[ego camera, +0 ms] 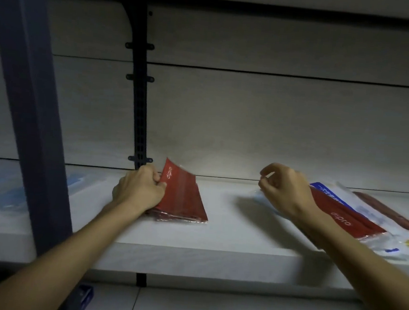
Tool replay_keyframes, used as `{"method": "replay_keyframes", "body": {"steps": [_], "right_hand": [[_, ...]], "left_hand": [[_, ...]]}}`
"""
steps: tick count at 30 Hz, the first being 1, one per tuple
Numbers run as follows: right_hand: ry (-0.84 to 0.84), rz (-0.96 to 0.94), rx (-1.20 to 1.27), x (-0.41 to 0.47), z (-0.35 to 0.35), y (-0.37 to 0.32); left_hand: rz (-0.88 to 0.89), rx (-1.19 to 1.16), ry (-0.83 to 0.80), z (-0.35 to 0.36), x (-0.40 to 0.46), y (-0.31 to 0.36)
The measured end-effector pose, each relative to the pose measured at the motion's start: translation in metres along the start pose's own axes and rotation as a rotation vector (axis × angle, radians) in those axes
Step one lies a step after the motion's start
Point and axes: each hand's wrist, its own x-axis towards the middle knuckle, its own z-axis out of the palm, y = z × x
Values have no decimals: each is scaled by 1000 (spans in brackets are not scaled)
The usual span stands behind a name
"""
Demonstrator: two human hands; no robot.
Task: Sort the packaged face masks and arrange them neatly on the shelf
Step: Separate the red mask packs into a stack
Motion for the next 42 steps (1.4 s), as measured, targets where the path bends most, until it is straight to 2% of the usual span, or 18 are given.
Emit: {"method": "replay_keyframes", "body": {"steps": [3,7,14,19,24,29,36,42], "right_hand": [[6,-20,14,14,7,-3],[-6,-56,13,24,13,-10],[-24,-27,-32,11,-12,11],[69,38,-159,-5,-57,46],[107,130,-161,-18,-95,96],[96,174,-115,-20,-114,142],[20,150,-41,-9,-114,187],[-77,145,42,-4,-95,197]], "left_hand": [[28,137,31,-2,1,-1],[73,178,35,-2,6,0],[245,65,55,17,3,44],[381,-20,-5,45,-11,91],[433,-46,-34,66,-23,136],[437,-37,-64,90,-40,180],[329,-4,-154,118,-74,209],[179,-2,-91,125,-92,218]]}}
